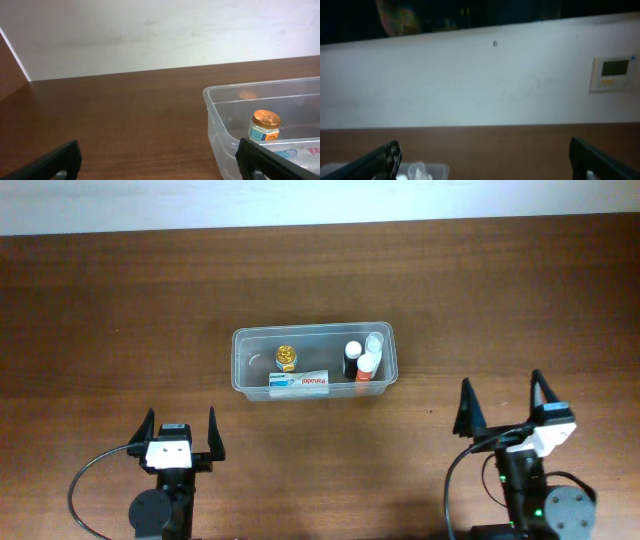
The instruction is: Pack container
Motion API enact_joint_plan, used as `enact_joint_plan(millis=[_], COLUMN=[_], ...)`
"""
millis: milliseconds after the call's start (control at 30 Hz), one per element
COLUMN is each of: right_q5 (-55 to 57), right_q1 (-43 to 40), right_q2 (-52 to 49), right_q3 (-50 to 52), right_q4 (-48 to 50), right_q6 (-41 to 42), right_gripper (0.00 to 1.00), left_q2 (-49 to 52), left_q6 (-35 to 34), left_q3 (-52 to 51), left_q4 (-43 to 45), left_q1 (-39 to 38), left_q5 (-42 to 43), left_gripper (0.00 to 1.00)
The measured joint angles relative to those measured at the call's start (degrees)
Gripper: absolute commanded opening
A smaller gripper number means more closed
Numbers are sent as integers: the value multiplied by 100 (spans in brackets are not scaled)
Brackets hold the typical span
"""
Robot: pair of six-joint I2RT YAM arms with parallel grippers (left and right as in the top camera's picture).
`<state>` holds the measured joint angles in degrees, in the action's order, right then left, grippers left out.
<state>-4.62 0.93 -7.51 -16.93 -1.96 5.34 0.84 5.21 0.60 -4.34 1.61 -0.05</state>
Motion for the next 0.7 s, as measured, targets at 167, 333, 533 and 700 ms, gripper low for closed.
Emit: enact_joint_plan(millis=[167,333,533,700], right_q5=[-46,-48,-37,101], right_q1=[4,4,2,2], right_q2=[413,649,660,662], right_q3=[754,1152,1368,1397], right_q4=[236,348,605,702], right_q6=[-4,-7,-22,-24], right_gripper=[98,98,98,98], left_q2=[0,0,0,0], left_q6=[-2,0,0,0], left_q3=[0,0,0,0], left_q4=[0,0,0,0], left_q1=[0,0,0,0], left_q5=[0,0,0,0], left_gripper=[99,99,99,99])
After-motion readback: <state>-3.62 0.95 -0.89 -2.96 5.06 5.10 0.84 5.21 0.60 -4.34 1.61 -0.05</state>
